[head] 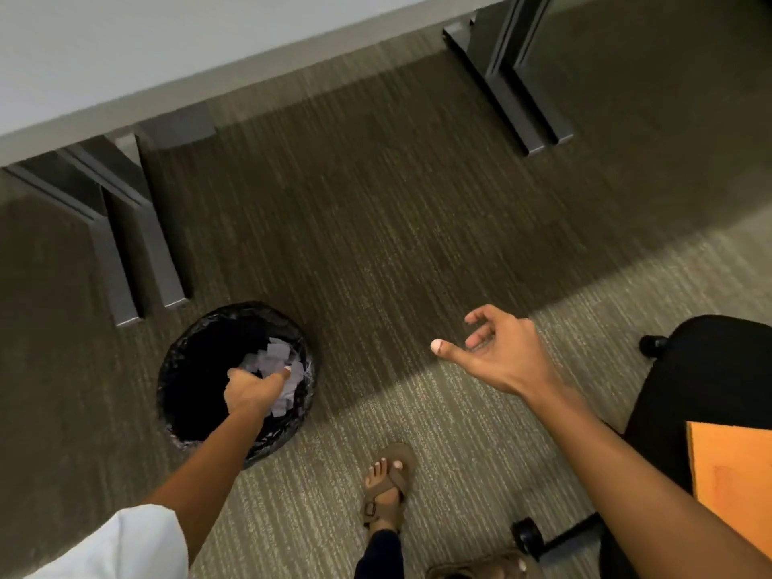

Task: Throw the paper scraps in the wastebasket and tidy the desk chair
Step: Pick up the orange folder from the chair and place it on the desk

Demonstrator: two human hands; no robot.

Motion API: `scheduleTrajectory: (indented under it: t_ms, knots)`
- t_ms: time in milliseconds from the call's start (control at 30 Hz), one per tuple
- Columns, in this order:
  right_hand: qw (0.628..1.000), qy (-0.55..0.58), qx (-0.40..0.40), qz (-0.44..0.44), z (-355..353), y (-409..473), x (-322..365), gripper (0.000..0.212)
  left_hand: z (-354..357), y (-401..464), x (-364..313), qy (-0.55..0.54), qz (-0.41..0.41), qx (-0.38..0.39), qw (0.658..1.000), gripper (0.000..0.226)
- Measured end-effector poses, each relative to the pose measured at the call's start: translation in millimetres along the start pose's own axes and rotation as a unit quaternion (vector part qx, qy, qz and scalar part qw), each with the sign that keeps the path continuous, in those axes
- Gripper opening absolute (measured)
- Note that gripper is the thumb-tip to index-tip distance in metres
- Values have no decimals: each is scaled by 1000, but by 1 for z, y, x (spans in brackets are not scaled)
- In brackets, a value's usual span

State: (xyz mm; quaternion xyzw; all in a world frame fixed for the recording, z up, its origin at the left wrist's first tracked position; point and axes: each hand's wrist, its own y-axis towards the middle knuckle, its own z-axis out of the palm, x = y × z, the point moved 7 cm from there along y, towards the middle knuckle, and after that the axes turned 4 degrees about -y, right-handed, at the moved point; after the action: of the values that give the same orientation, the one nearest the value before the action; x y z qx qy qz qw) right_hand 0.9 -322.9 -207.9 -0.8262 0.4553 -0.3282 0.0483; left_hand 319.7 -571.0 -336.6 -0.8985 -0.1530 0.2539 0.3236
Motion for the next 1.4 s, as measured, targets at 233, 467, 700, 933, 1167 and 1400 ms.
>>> scheduleTrajectory:
  t_ms: [233,467,700,933,1167,1400]
  knots:
    - [982,51,-132,124,-60,-38,-100,73,104,-91,-99,87,236,112,961,38]
    - [909,63,-304,280,-111,-125,-236,27,217,-229,-163,101,364,251,891,17]
    - [830,66,-340,437,-122,-222,-349,29,319,-375,-174,162,498,314,792,14]
    - [708,171,-183,661,-92,-296,-431,102,406,-470,-165,234,587,325,703,41]
    - [656,309,-205,657,-58,-329,-468,100,478,-498,-135,438,576,277,632,79]
    - [583,406,-286,643,-48,-346,-488,86,482,-504,-139,355,551,382,652,15]
